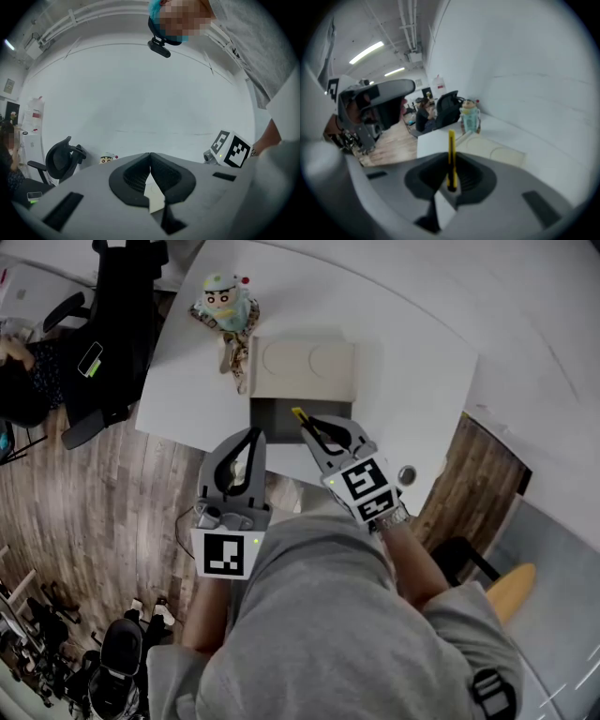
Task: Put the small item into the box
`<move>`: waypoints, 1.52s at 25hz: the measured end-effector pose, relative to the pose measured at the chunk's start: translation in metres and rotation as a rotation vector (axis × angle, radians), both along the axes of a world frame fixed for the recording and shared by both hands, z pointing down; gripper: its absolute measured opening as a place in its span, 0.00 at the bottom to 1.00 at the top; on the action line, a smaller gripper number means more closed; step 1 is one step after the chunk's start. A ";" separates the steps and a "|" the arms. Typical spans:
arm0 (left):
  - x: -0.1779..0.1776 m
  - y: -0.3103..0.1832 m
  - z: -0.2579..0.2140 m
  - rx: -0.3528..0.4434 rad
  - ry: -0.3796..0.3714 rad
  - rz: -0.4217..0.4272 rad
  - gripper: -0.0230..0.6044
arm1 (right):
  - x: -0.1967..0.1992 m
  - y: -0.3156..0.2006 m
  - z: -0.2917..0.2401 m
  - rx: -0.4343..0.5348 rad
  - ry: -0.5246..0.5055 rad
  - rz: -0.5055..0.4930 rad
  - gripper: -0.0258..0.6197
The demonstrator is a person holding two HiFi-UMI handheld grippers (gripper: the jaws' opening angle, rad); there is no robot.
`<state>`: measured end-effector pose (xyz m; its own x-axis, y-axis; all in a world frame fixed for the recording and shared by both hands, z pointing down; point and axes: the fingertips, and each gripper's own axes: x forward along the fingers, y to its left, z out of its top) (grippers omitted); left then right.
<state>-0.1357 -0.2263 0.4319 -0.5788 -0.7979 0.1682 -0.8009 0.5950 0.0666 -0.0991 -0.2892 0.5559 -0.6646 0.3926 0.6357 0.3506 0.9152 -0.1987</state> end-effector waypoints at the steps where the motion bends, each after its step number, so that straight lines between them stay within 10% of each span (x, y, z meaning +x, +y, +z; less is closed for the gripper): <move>1: 0.000 0.000 0.002 -0.003 0.001 -0.006 0.09 | 0.001 0.001 0.007 0.011 0.016 -0.017 0.15; 19: -0.008 0.015 0.021 -0.029 0.026 -0.111 0.09 | 0.001 0.018 0.095 0.172 0.215 -0.290 0.15; 38: -0.009 0.042 0.032 -0.019 0.051 -0.208 0.09 | 0.006 0.011 0.165 0.240 0.382 -0.303 0.15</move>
<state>-0.1447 -0.1840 0.4640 -0.7212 -0.6584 0.2154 -0.6565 0.7488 0.0911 -0.0935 -0.2778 0.7206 -0.2483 0.3451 0.9051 0.5495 0.8197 -0.1619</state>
